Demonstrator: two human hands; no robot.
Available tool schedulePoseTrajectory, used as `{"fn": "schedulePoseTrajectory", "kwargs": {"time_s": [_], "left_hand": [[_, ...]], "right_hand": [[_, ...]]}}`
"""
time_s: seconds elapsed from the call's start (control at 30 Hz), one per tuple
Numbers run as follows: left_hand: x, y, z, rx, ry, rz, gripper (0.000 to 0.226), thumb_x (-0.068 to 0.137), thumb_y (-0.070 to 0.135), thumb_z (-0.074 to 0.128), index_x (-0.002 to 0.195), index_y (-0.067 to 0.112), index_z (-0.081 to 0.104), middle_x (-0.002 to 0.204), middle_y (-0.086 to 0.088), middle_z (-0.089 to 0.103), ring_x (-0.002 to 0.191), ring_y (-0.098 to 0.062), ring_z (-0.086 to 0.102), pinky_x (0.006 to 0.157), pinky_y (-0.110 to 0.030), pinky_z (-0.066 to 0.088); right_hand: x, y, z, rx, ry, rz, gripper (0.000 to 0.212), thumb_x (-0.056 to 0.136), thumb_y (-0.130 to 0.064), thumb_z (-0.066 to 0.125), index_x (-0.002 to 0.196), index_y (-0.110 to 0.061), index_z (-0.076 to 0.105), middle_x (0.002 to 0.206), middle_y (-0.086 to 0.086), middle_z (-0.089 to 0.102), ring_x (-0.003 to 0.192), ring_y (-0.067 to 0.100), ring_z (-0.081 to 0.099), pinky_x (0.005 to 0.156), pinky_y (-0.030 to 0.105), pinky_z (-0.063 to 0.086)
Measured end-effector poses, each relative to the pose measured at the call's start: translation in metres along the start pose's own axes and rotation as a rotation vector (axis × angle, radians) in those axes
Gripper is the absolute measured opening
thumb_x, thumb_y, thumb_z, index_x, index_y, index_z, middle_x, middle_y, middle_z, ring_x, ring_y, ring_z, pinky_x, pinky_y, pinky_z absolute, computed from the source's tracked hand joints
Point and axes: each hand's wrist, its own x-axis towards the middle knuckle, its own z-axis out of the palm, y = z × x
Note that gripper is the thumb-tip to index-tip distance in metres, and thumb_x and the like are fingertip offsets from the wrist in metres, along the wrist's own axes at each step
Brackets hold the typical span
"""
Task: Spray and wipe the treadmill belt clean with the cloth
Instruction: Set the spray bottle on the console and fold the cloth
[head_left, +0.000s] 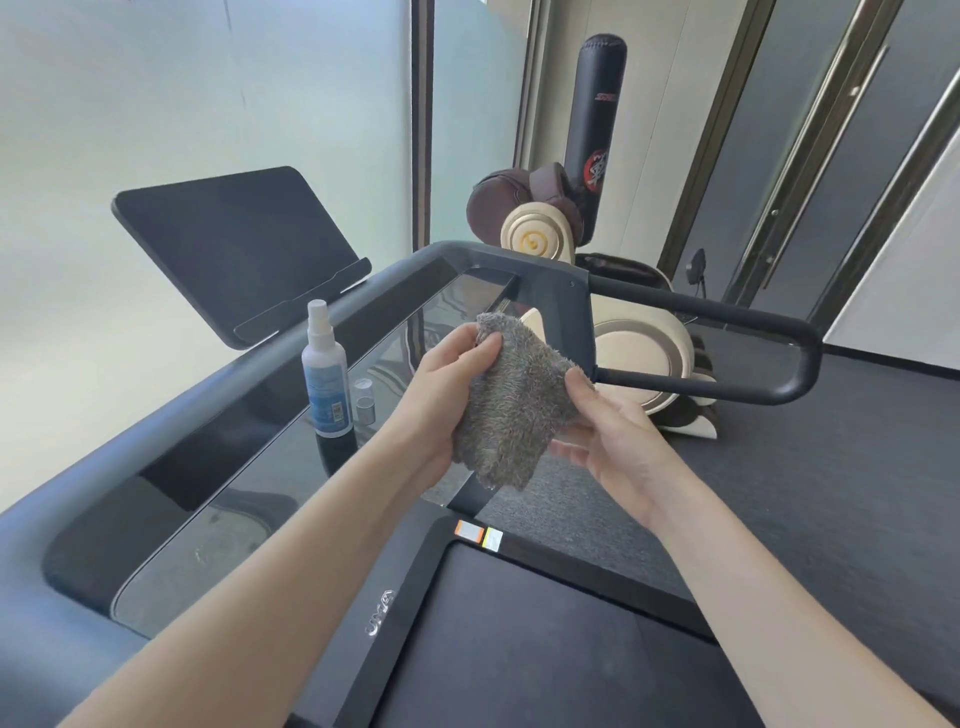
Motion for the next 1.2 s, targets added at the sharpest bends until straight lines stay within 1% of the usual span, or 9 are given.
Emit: {"fn": "schedulePoseTrajectory", "kwargs": {"time_s": [0.13, 0.33, 0.47, 0.57, 0.7, 0.87, 1.0, 1.1, 1.2], "left_hand": [[0.004, -0.004, -0.005, 0.292, 0.146, 0.089, 0.012, 0.099, 0.029, 0.049, 0.102, 0.023, 0.06, 0.092, -0.002, 0.071, 0.085, -0.023, 0.067, 0.077, -0.041, 0.055], [0.005, -0.012, 0.003, 0.622, 0.305, 0.404, 0.009, 0.101, 0.026, 0.046, 0.1, 0.023, 0.053, 0.08, 0.006, 0.062, 0.075, -0.011, 0.058, 0.071, -0.035, 0.049], [0.005, -0.01, 0.003, 0.686, 0.291, 0.488, 0.008, 0.101, 0.025, 0.045, 0.1, 0.022, 0.052, 0.077, 0.001, 0.064, 0.073, -0.015, 0.059, 0.069, -0.035, 0.048], [0.005, -0.008, 0.003, 0.631, 0.274, 0.366, 0.008, 0.1, 0.03, 0.047, 0.1, 0.024, 0.053, 0.083, -0.001, 0.067, 0.075, -0.012, 0.061, 0.071, -0.031, 0.05], [0.008, -0.009, 0.004, 0.234, 0.244, -0.041, 0.035, 0.091, 0.048, 0.056, 0.1, 0.015, 0.064, 0.094, -0.009, 0.071, 0.085, -0.018, 0.067, 0.086, -0.045, 0.056], [0.001, -0.012, 0.009, 0.017, 0.033, -0.483, 0.06, 0.084, 0.062, 0.054, 0.099, 0.005, 0.066, 0.086, -0.008, 0.068, 0.073, -0.018, 0.066, 0.066, -0.031, 0.059], [0.0, -0.018, 0.012, 0.027, 0.021, -0.334, 0.039, 0.094, 0.044, 0.054, 0.108, 0.01, 0.068, 0.089, -0.004, 0.07, 0.071, -0.015, 0.066, 0.06, -0.028, 0.056], [0.0, -0.017, 0.01, 0.16, 0.124, -0.176, 0.032, 0.095, 0.042, 0.054, 0.087, 0.012, 0.061, 0.061, -0.002, 0.048, 0.04, -0.01, 0.043, 0.037, -0.019, 0.036], [-0.001, -0.017, 0.007, 0.158, 0.133, -0.071, 0.033, 0.096, 0.036, 0.054, 0.072, 0.013, 0.052, 0.058, -0.003, 0.035, 0.04, -0.012, 0.033, 0.039, -0.02, 0.03]], "right_hand": [[-0.001, -0.007, 0.004, -0.032, 0.132, -0.206, 0.023, 0.094, -0.031, 0.051, 0.102, -0.017, 0.067, 0.098, -0.001, 0.071, 0.094, 0.016, 0.064, 0.079, 0.033, 0.053], [0.003, -0.016, 0.024, -0.268, 0.427, -0.51, 0.029, 0.098, -0.038, 0.044, 0.08, -0.02, 0.057, 0.079, -0.001, 0.06, 0.08, 0.013, 0.055, 0.082, 0.038, 0.046], [0.005, -0.027, 0.026, -0.242, 0.4, -0.426, 0.036, 0.097, -0.045, 0.041, 0.088, -0.015, 0.06, 0.091, 0.011, 0.066, 0.093, 0.026, 0.063, 0.09, 0.051, 0.049], [0.004, -0.031, 0.024, -0.072, 0.313, -0.301, 0.033, 0.099, -0.038, 0.042, 0.096, -0.012, 0.062, 0.102, 0.013, 0.068, 0.1, 0.029, 0.065, 0.09, 0.047, 0.052], [-0.001, -0.037, 0.023, 0.137, 0.182, -0.206, 0.036, 0.1, -0.034, 0.041, 0.107, -0.006, 0.062, 0.101, 0.011, 0.071, 0.096, 0.027, 0.068, 0.081, 0.041, 0.057], [-0.001, -0.046, 0.025, 0.22, 0.105, -0.159, 0.039, 0.098, -0.034, 0.043, 0.111, -0.001, 0.06, 0.09, 0.012, 0.072, 0.08, 0.023, 0.071, 0.068, 0.034, 0.059], [0.001, -0.048, 0.024, 0.255, 0.125, -0.11, 0.045, 0.098, -0.038, 0.043, 0.117, -0.001, 0.058, 0.102, 0.015, 0.071, 0.091, 0.027, 0.07, 0.076, 0.039, 0.058], [0.002, -0.046, 0.018, 0.255, 0.182, -0.083, 0.045, 0.098, -0.038, 0.042, 0.12, -0.001, 0.056, 0.11, 0.017, 0.068, 0.097, 0.029, 0.068, 0.079, 0.041, 0.058], [0.002, -0.045, 0.01, 0.279, 0.21, -0.07, 0.044, 0.098, -0.038, 0.043, 0.119, -0.002, 0.057, 0.108, 0.015, 0.069, 0.096, 0.028, 0.069, 0.077, 0.039, 0.058]]}}
